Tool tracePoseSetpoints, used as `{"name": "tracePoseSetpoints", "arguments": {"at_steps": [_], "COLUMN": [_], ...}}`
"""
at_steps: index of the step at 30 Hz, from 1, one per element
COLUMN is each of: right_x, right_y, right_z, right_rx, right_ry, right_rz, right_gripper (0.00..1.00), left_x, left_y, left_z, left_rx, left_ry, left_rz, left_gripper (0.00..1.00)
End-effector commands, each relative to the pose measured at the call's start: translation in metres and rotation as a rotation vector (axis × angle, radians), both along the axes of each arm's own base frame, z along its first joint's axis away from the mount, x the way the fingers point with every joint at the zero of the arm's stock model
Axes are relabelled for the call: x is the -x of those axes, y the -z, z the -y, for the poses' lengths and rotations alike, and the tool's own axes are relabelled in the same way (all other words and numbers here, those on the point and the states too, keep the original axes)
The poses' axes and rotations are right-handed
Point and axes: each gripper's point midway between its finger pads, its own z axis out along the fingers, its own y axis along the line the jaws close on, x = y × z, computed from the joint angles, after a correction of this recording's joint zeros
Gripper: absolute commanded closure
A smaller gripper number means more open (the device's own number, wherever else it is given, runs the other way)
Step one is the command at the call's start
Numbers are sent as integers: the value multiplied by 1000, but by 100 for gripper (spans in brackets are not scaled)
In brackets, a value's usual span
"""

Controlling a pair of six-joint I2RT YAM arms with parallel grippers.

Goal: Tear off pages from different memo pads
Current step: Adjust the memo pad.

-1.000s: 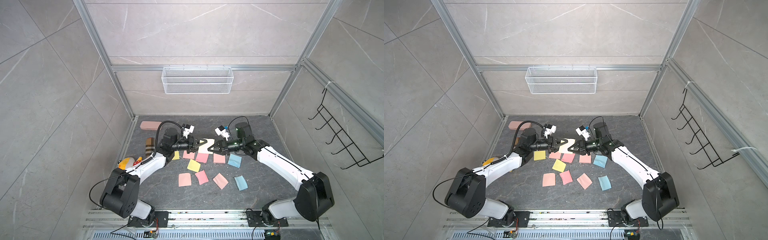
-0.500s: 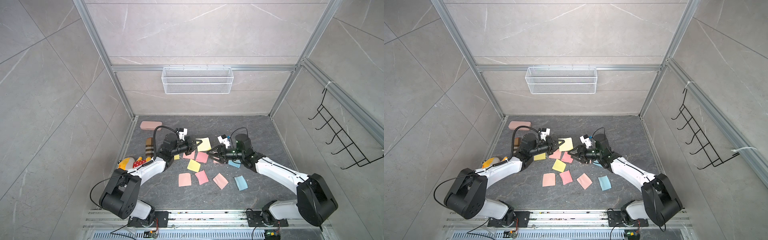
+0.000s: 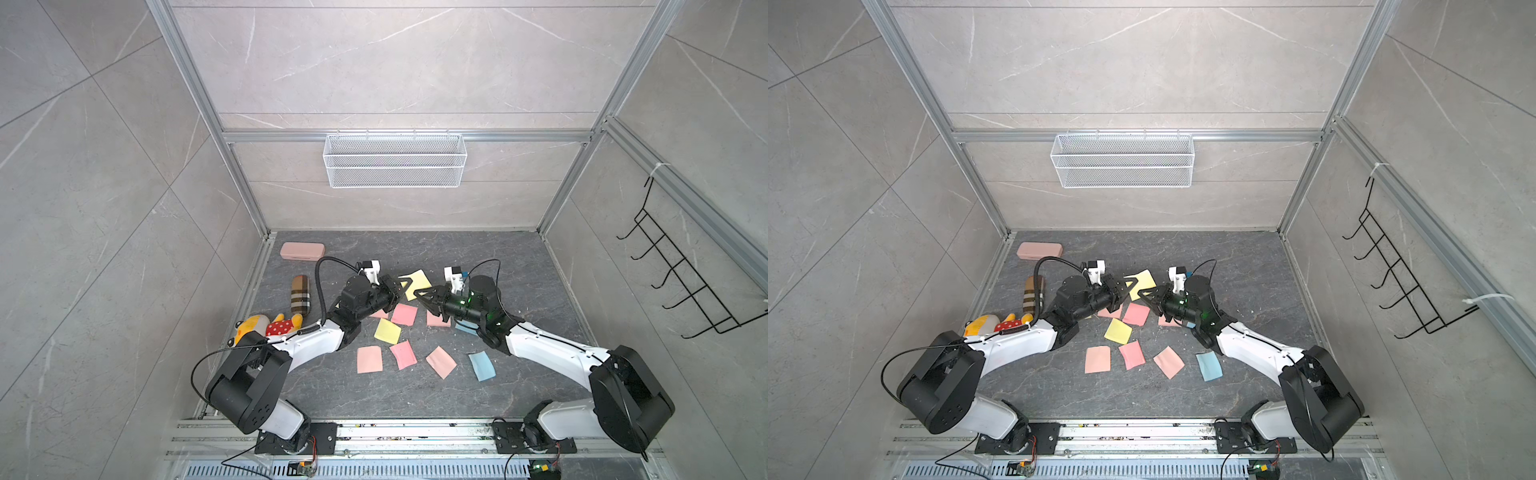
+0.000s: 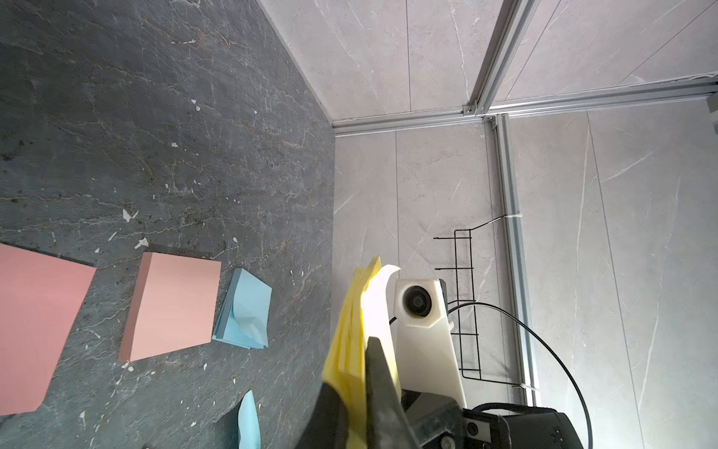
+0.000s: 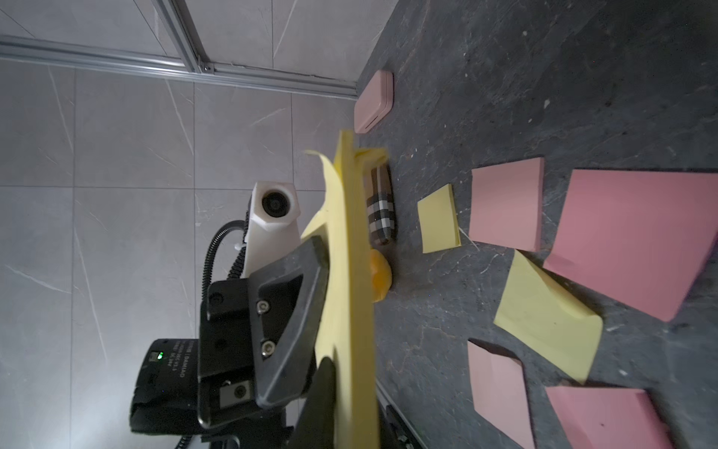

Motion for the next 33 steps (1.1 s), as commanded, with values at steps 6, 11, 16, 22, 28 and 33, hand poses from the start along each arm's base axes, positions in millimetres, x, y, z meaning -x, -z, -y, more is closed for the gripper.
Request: {"name": "tracePoseSetpoints", "arguments": {"at_steps": [6,11,16,22,28,33], "right_x": [43,63,69,72,73,77], "right_y": [-25,-40,-45,-43,-50,-52], "right_z": [-25,-24,-25,-24,-28,-27], "right_rx": [110,140,122,122,88,73], "right_ry": [-481,-633,-674,-704,-727,-745], "right_rz": [123,144,136,122,126,124], "right_gripper": [93,93,93,94,94,95], "left_x": [17,36,46,33,55,64], "left_y": [-27,-42,-49,-78,-68,-49], "left_z": [-33,-23,-24,-60,-36,-29], "left_rx": [2,12,25,55,36,0], "left_ry": [348,498,544,444,532,583], "left_rz": [57,106,126,208,212,163], "left_gripper": [37,33,37,30,23,24]}}
